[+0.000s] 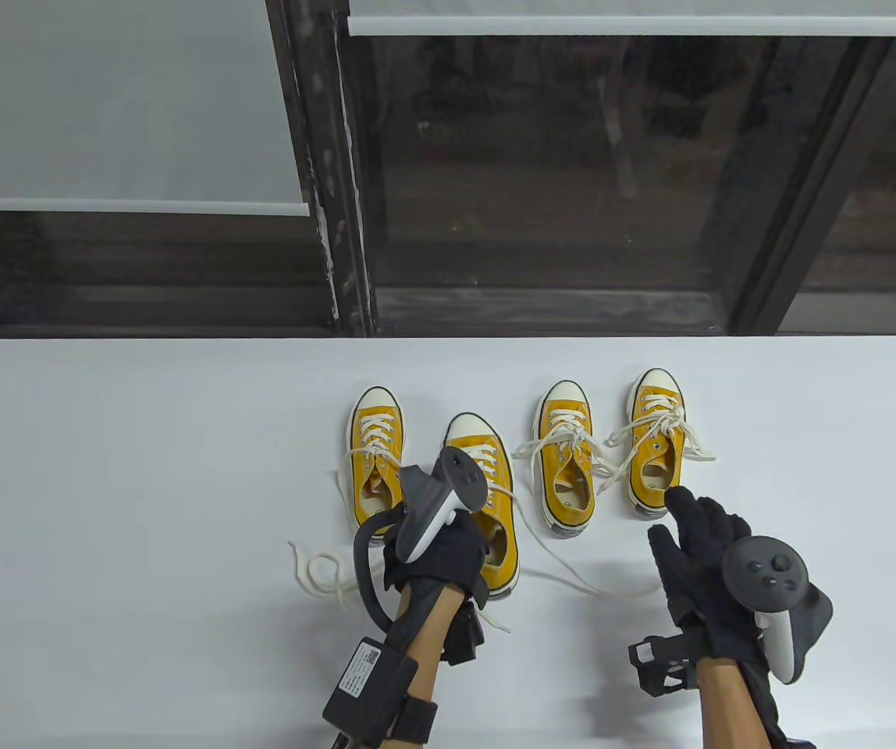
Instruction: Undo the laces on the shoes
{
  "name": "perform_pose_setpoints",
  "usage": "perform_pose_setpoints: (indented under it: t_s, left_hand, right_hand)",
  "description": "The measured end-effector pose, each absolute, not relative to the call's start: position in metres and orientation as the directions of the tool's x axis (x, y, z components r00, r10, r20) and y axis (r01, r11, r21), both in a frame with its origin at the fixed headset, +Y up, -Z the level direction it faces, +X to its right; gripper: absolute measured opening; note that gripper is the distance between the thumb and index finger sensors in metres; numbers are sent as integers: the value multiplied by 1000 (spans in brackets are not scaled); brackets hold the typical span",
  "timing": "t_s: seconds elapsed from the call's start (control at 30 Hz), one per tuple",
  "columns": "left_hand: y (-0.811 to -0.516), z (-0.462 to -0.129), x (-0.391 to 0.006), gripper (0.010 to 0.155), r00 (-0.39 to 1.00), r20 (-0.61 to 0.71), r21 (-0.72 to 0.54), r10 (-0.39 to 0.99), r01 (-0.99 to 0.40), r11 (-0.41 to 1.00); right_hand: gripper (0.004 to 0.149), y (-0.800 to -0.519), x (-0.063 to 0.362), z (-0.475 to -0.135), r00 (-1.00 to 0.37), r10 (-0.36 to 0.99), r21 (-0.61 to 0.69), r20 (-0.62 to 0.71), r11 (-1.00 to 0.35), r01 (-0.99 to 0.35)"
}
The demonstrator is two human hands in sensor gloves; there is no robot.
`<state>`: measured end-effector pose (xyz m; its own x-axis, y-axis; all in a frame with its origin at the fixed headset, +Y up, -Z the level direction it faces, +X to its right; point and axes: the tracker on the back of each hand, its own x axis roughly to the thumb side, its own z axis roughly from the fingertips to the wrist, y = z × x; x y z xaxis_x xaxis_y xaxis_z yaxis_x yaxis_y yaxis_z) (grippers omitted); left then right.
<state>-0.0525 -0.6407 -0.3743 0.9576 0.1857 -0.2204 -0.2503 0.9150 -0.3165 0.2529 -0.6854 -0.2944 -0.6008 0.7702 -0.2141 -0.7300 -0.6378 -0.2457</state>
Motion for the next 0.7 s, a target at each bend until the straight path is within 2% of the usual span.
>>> perform_pose_setpoints:
  t_s: [0.23, 0.4, 0.7]
  left_hand:
    - [-662, -430, -43, 49, 946, -286, -341, 150, -247, 907]
    - [-688, -467, -38, 48, 942, -328, -383, 67, -198, 902]
    - [-724, -493, -28, 48, 924, -365, -449, -115, -67, 891]
  right_hand:
    - [58, -687, 251, -295, -605, 766, -228, -215, -642, -732]
    - [58, -689, 249, -296, -616, 756, -214, -220, -654, -726]
    - [58, -689, 246, -298, -637, 738, -205, -223, -675, -709]
